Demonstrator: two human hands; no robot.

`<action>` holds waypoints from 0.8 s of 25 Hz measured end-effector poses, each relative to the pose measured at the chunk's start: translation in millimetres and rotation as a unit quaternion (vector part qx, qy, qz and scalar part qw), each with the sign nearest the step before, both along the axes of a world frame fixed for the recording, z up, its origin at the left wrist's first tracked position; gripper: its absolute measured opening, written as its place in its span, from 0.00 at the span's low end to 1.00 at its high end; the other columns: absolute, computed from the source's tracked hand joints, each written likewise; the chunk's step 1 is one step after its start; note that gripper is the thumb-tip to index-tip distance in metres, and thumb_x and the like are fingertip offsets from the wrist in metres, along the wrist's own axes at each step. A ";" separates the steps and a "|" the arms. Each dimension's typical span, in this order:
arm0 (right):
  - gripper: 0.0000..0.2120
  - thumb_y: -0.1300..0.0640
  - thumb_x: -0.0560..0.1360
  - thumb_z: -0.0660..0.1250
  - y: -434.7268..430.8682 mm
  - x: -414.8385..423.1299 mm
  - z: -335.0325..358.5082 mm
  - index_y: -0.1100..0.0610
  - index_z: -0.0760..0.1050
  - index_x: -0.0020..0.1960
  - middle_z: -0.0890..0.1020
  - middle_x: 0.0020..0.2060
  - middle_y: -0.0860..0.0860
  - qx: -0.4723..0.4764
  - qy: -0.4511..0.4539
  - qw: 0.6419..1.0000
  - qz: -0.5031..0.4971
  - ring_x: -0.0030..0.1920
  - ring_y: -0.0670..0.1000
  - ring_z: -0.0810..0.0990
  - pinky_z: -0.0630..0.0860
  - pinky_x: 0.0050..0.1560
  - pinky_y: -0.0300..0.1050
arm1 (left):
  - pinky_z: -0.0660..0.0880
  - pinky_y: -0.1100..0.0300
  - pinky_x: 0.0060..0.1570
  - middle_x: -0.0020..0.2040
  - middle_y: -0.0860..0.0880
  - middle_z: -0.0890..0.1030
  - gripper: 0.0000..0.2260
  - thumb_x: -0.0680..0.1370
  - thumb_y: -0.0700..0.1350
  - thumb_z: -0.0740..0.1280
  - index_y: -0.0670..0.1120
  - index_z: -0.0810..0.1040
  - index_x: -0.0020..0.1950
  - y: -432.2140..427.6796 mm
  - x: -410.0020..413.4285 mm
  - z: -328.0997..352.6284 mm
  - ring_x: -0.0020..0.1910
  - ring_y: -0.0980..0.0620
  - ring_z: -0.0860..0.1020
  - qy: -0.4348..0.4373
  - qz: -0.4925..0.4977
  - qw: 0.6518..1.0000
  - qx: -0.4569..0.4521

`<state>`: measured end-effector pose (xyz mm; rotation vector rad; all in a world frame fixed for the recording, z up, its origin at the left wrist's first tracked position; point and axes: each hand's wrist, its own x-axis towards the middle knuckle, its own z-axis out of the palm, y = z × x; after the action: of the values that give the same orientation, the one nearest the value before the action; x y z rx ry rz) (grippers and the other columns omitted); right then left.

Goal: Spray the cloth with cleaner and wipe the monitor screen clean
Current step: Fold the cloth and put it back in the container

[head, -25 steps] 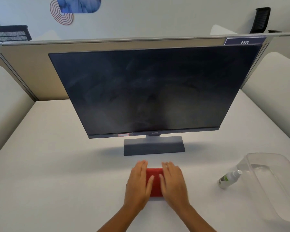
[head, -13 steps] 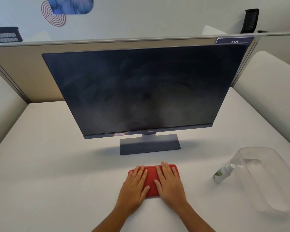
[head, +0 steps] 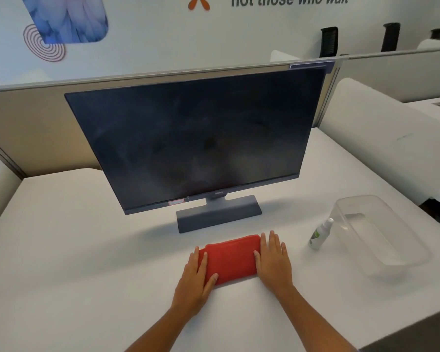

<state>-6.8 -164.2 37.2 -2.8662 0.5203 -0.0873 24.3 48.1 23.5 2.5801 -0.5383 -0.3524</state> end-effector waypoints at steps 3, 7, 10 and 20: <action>0.24 0.59 0.78 0.63 24.5 -2.6 4.3 0.65 0.64 0.71 0.68 0.70 0.64 0.024 -0.043 0.998 0.045 0.70 0.63 0.67 0.64 0.68 0.56 | 0.62 0.51 0.69 0.76 0.42 0.56 0.29 0.80 0.51 0.59 0.42 0.51 0.75 -7.6 -8.7 10.5 0.73 0.43 0.61 0.049 0.143 0.976 -0.160; 0.31 0.50 0.79 0.57 54.3 -13.8 -2.9 0.57 0.49 0.77 0.55 0.76 0.58 0.035 0.039 0.978 0.200 0.76 0.57 0.53 0.49 0.75 0.52 | 0.69 0.45 0.65 0.70 0.38 0.68 0.26 0.78 0.45 0.64 0.38 0.58 0.72 -19.9 -9.9 20.5 0.66 0.38 0.69 0.089 0.243 0.944 -0.205; 0.35 0.45 0.77 0.59 53.7 -18.7 -10.0 0.55 0.47 0.77 0.49 0.77 0.58 -0.011 0.095 0.968 0.233 0.76 0.57 0.47 0.43 0.75 0.55 | 0.72 0.44 0.62 0.66 0.38 0.71 0.23 0.78 0.44 0.64 0.38 0.61 0.70 -26.6 -3.7 26.3 0.63 0.38 0.72 0.119 0.254 0.941 -0.190; 0.28 0.54 0.72 0.72 26.3 -24.1 24.2 0.60 0.70 0.69 0.82 0.54 0.57 0.142 -0.181 0.955 0.186 0.52 0.57 0.82 0.79 0.56 0.51 | 0.76 0.56 0.37 0.58 0.41 0.76 0.23 0.74 0.47 0.68 0.46 0.66 0.66 -78.9 -6.2 73.5 0.52 0.44 0.76 0.338 0.333 0.760 -0.444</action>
<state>-30.9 -137.9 61.4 -2.5272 -0.0776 -0.4263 18.1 -30.8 97.0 1.4026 0.4179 -0.5530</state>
